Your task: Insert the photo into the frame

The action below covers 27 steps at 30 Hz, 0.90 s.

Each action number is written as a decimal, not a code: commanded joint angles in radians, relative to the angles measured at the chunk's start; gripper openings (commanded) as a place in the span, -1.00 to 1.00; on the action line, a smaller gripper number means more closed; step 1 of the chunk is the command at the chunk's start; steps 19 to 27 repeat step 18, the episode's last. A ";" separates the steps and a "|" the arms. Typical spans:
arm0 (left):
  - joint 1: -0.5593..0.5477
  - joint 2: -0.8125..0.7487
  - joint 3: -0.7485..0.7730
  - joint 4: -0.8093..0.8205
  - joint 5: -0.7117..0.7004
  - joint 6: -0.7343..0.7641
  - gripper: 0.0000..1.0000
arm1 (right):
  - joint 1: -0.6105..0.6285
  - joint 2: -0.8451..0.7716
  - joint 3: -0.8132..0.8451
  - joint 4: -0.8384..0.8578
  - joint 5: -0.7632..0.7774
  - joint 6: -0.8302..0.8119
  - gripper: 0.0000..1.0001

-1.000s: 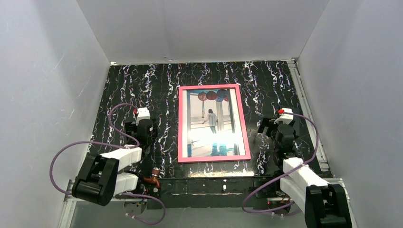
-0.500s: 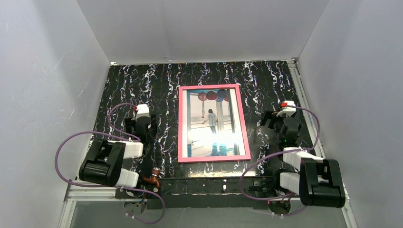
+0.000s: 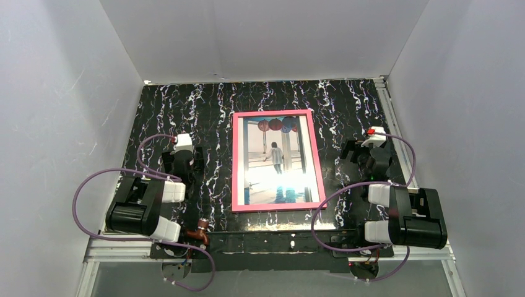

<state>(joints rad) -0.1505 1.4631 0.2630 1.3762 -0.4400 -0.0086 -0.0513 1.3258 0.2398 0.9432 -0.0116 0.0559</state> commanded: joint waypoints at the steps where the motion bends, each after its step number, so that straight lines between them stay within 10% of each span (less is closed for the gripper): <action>1: 0.006 0.041 -0.022 -0.221 0.034 0.020 0.96 | -0.003 -0.005 0.035 -0.002 -0.004 -0.005 0.95; 27: 0.017 0.034 -0.012 -0.252 0.050 0.016 0.96 | -0.003 -0.004 0.034 0.001 -0.004 -0.005 0.95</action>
